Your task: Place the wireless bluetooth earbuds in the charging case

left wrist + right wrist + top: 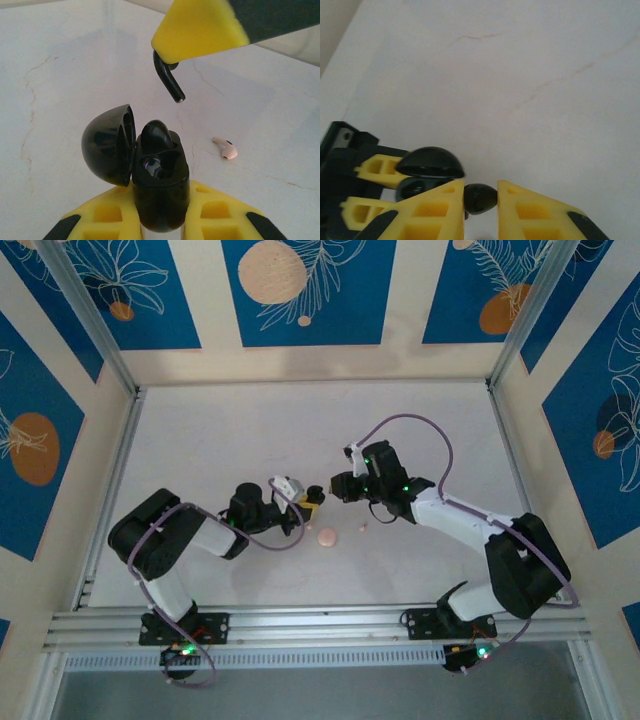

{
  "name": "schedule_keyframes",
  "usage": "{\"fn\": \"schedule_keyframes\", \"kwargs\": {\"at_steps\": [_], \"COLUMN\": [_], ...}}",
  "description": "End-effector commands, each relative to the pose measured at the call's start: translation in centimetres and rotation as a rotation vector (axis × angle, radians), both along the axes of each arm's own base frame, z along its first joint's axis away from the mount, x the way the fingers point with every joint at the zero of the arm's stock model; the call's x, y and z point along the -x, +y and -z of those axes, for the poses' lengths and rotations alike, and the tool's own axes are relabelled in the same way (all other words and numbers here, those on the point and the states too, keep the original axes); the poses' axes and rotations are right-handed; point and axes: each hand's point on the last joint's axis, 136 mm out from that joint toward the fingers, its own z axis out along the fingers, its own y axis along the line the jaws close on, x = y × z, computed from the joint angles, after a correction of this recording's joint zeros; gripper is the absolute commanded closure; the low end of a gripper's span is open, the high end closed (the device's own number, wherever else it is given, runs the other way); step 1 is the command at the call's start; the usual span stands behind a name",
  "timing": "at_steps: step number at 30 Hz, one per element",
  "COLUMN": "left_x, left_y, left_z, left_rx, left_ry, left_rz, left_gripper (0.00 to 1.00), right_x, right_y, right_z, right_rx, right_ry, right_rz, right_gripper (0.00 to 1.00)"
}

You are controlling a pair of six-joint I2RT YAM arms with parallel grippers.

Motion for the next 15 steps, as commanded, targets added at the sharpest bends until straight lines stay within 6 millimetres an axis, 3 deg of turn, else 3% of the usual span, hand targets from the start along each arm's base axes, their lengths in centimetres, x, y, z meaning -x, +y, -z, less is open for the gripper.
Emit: {"fn": "schedule_keyframes", "kwargs": {"at_steps": [1, 15], "left_x": [-0.1, -0.2], "left_y": [-1.1, -1.2], "left_z": [-1.7, -2.7], "left_rx": [0.038, 0.074], "left_ry": [-0.066, -0.086], "left_rz": [0.034, 0.02], "left_gripper": [0.89, 0.89], "right_x": [0.1, 0.9], "right_y": [0.7, 2.3], "right_z": [-1.8, -2.5], "right_rx": [-0.006, -0.019], "right_ry": [-0.118, -0.181], "right_rz": [-0.034, -0.077], "right_gripper": [0.8, 0.81]}}
